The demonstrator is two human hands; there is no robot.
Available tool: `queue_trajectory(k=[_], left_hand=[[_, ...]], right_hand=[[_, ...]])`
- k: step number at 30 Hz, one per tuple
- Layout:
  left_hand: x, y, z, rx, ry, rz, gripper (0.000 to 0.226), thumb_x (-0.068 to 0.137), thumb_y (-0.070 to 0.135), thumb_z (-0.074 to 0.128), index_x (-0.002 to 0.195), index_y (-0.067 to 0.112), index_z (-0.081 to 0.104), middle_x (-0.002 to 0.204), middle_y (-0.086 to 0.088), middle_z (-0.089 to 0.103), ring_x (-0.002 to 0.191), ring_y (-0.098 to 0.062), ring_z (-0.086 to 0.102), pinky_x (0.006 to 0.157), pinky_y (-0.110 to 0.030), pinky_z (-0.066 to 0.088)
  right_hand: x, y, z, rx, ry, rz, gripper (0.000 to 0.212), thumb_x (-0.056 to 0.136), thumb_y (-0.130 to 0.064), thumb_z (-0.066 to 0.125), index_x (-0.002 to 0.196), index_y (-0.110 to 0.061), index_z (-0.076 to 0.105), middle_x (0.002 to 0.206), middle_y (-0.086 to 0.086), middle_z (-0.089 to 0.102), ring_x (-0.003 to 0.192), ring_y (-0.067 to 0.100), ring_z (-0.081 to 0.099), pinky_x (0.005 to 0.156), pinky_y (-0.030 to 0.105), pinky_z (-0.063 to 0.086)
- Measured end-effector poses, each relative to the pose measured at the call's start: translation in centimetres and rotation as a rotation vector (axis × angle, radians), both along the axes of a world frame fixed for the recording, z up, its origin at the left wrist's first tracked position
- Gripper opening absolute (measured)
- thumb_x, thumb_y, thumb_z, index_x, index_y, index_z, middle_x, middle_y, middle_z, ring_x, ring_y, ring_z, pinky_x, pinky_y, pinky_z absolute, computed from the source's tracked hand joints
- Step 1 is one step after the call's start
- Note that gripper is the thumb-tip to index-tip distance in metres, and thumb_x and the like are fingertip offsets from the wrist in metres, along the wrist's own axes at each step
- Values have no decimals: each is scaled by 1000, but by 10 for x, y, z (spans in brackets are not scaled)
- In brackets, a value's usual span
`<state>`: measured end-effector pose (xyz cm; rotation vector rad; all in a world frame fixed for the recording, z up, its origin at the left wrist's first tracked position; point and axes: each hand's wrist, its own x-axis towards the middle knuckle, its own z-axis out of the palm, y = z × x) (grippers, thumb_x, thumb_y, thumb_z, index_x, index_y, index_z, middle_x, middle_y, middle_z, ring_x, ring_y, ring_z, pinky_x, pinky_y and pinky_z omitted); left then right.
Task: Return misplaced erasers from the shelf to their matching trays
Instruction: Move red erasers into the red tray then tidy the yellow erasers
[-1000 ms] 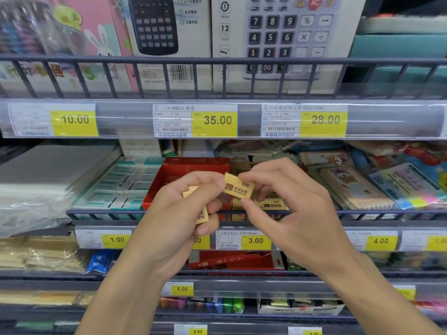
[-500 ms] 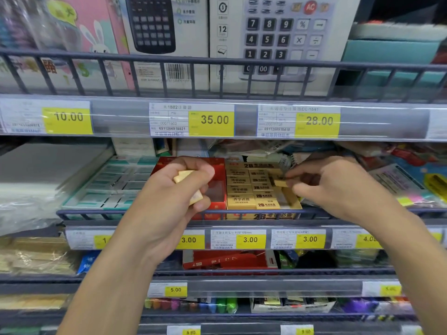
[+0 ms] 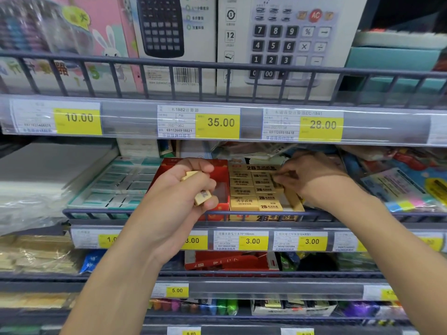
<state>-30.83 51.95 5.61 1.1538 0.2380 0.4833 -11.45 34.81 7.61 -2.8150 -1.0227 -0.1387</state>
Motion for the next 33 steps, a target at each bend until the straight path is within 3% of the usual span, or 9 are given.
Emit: queue_trajectory(k=[6, 14, 16, 19, 22, 24, 26, 30, 33], left_hand=[[0, 0, -2, 54, 23, -11, 18, 92, -6, 67, 90, 12, 67, 70, 4, 64, 59, -9, 56, 54, -21, 50], [5, -4, -4, 75, 8, -70, 13, 93, -2, 68, 97, 10, 65, 69, 4, 68, 57, -10, 57, 55, -20, 51], [6, -5, -4, 78, 5, -75, 11, 91, 2, 71, 94, 11, 66, 70, 0, 66, 58, -12, 58, 55, -21, 51], [7, -7, -5, 99, 5, -95, 15, 82, 18, 78, 91, 13, 67, 71, -4, 64, 58, -14, 58, 56, -21, 52], [8, -8, -5, 115, 17, -107, 27, 78, 32, 79, 91, 13, 65, 71, -5, 64, 54, -15, 56, 54, -21, 51], [9, -9, -3, 129, 28, -119, 34, 80, 40, 78, 92, 11, 64, 71, -5, 63, 53, -16, 53, 52, -20, 50], [10, -12, -2, 144, 47, -111, 45, 78, 49, 76, 93, 8, 64, 69, -5, 63, 51, -15, 51, 49, -20, 47], [11, -19, -2, 179, 41, -155, 66, 79, 60, 67, 96, -3, 60, 65, -6, 59, 44, -13, 45, 43, -19, 41], [10, -21, -1, 207, 20, -178, 71, 81, 64, 60, 98, -5, 60, 62, -6, 56, 42, -12, 42, 42, -19, 38]], right_hand=[[7, -4, -3, -82, 2, 52, 28, 96, -47, 59, 120, -36, 70, 128, -7, 58, 114, 22, 55, 88, 29, 43], [12, 1, -10, -12, -13, 59, 23, 94, -43, 64, 114, -34, 71, 120, -8, 62, 110, 20, 54, 90, 32, 48], [13, -1, -11, 5, -12, 61, 23, 95, -43, 63, 114, -35, 70, 119, -10, 62, 104, 16, 54, 84, 27, 44], [11, -7, -10, 107, -29, 40, 23, 95, -35, 61, 117, -35, 69, 119, -8, 66, 98, 15, 56, 79, 22, 40], [-2, -13, -9, 298, -87, 65, 22, 96, -30, 60, 114, -36, 70, 107, -8, 72, 94, 17, 65, 79, 25, 50], [-20, -17, -7, 472, -24, 145, 17, 93, -34, 62, 106, -43, 70, 88, -19, 71, 77, 4, 65, 68, 21, 52], [-44, -17, -5, 613, 138, 297, 18, 88, -42, 65, 106, -45, 69, 80, -20, 70, 68, 2, 64, 58, 15, 49], [-86, -6, -10, 679, 230, 629, 44, 86, -33, 75, 129, -35, 64, 109, -13, 63, 96, 11, 63, 75, 18, 50], [-95, 1, -14, 679, 173, 624, 49, 85, -32, 78, 131, -27, 62, 117, -16, 55, 103, 5, 57, 83, 12, 42]])
